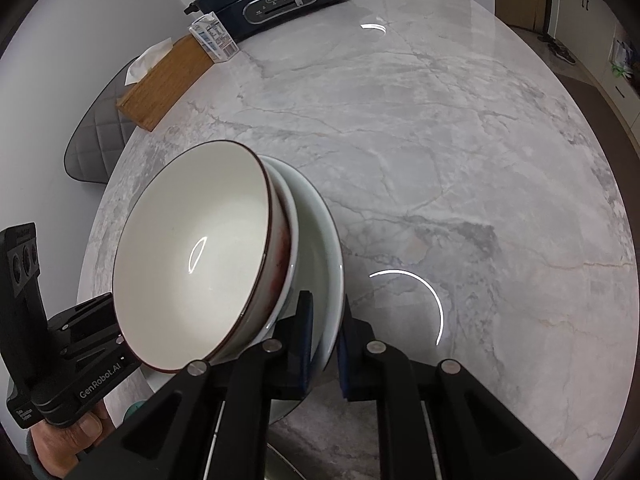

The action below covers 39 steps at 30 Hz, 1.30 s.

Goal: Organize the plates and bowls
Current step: 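Lift the bowl stack with both tools and carry it over the plate stack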

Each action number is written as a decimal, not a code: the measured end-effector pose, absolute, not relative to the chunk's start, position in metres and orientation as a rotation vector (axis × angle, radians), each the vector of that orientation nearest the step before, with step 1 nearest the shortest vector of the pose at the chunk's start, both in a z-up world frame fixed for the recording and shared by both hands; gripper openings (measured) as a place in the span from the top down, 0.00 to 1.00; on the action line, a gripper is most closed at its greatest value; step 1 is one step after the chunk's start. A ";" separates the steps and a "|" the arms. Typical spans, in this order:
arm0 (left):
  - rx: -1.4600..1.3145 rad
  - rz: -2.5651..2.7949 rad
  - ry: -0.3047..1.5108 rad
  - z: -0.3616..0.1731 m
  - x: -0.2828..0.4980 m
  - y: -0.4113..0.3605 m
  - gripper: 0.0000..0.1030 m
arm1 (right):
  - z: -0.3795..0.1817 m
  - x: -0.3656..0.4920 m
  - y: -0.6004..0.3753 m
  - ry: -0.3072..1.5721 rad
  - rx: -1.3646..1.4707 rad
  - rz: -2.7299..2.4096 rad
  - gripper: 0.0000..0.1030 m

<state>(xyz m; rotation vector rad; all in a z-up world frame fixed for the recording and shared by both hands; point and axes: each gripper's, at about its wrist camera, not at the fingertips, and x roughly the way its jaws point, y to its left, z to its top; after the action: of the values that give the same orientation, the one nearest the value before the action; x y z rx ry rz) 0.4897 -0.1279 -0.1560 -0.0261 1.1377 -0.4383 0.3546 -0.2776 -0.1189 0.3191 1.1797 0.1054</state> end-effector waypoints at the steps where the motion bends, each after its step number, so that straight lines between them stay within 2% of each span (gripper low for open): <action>1: -0.021 -0.438 1.135 -0.155 0.489 -0.129 0.85 | -0.119 0.354 -0.278 1.181 0.323 0.105 0.88; 21: -0.049 -0.460 1.134 -0.138 0.483 -0.122 0.85 | -0.106 0.349 -0.277 1.164 0.330 0.103 0.89; 39: -0.038 -0.486 1.075 -0.065 0.422 -0.110 0.85 | -0.036 0.300 -0.259 1.092 0.282 0.123 0.88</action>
<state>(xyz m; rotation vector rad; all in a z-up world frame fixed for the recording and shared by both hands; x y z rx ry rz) 0.4216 -0.1098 -0.0654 -0.0382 1.0748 -0.4860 0.2998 -0.2593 -0.0362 0.2822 1.0915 0.1228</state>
